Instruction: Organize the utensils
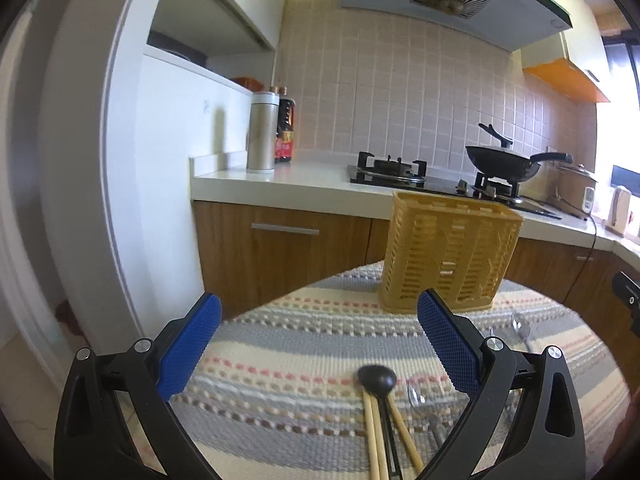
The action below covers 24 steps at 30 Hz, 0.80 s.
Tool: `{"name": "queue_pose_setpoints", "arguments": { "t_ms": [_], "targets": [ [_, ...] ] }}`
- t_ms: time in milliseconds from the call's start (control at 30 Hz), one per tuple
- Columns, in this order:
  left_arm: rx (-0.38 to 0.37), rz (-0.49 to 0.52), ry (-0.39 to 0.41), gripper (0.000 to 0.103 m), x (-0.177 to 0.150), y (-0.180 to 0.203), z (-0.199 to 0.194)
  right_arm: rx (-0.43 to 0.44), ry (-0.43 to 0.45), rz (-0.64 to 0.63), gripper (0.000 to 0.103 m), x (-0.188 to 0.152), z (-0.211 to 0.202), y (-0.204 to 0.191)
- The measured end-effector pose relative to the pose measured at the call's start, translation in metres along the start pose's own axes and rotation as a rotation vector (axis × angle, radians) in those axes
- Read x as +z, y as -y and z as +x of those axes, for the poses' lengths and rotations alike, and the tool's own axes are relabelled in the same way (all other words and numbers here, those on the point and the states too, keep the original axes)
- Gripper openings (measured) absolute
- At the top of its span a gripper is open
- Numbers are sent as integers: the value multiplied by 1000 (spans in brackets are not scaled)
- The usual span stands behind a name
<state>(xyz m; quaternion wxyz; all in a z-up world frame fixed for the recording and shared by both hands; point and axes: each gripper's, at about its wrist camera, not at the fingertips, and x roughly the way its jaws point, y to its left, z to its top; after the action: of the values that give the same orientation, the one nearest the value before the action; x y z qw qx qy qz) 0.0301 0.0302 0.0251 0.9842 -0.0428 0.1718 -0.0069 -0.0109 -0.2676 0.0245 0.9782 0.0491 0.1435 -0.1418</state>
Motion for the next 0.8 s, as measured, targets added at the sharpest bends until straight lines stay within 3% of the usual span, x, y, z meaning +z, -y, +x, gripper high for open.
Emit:
{"name": "queue_pose_setpoints", "arguments": {
  "t_ms": [67, 200, 367, 433, 567, 733, 800],
  "targets": [
    [-56, -3, -62, 94, 18, -8, 5, -63, -20, 10, 95, 14, 5, 5],
    [-152, 15, -194, 87, 40, -13, 19, -5, -127, 3, 95, 35, 26, 12],
    [-297, 43, -419, 81, 48, -3, 48, 76, -269, -74, 95, 48, 55, 6],
    [-389, 40, -540, 78, 40, 6, 63, 95, -355, -124, 95, 51, 71, -1],
    [-459, 77, -727, 67, 12, 30, 88, 185, -582, -144, 93, 50, 115, -9],
    [-499, 59, -923, 57, -26, 45, 114, 262, -809, -155, 72, 30, 161, -16],
    [-479, 54, -971, 52, -35, 50, 123, 292, -899, -155, 65, 19, 179, -18]
  ]
}}
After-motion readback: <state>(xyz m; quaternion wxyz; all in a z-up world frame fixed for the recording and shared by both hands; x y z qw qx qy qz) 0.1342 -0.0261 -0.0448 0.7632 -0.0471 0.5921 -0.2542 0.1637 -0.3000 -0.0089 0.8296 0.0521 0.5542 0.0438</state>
